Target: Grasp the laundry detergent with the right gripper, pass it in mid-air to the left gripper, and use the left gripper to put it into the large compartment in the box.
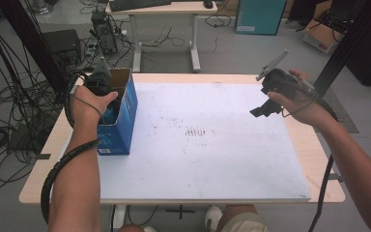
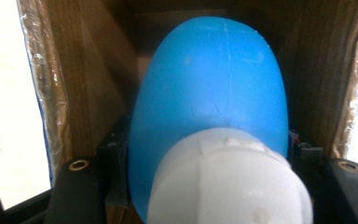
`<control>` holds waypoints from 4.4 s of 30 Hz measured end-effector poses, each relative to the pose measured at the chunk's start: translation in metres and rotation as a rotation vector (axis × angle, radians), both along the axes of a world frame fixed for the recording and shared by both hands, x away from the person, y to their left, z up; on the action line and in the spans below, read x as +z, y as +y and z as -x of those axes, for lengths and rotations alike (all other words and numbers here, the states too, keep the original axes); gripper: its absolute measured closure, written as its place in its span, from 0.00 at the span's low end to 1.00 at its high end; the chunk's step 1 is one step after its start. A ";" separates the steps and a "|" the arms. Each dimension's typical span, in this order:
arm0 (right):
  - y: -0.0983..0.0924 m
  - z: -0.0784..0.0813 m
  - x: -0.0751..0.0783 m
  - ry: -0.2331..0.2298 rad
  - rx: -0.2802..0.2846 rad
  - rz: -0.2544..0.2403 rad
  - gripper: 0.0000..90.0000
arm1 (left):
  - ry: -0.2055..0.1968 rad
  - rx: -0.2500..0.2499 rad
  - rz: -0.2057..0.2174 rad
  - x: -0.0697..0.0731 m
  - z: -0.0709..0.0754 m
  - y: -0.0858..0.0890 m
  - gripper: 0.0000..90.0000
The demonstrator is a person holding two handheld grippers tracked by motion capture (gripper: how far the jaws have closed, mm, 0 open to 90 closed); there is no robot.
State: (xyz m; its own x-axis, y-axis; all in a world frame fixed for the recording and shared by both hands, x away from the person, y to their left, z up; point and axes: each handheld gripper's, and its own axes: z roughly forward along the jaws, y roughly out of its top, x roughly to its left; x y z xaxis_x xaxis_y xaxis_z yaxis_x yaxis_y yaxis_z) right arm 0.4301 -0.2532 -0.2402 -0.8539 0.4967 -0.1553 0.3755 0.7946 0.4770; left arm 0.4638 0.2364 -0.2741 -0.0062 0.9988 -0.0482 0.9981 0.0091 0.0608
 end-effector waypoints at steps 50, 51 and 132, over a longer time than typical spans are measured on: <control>-0.001 -0.008 -0.009 0.017 -0.015 -0.006 0.07 | -0.022 -0.069 -0.064 0.051 0.023 -0.008 0.29; 0.000 -0.008 -0.010 0.019 -0.016 -0.008 0.07 | -0.022 -0.073 -0.064 0.053 0.024 -0.008 0.29; -0.002 -0.013 -0.010 0.036 0.001 0.037 0.07 | -0.257 -0.354 0.051 0.080 -0.024 -0.159 0.13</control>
State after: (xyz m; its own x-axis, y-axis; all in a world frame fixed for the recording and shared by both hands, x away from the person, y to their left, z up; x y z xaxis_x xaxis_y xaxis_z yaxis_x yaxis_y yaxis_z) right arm 0.4432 -0.2554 -0.2499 -0.8596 0.4907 -0.1426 0.3914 0.8116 0.4337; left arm 0.4882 0.0773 -0.1944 0.3546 0.9335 -0.0531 0.8926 -0.3211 0.3164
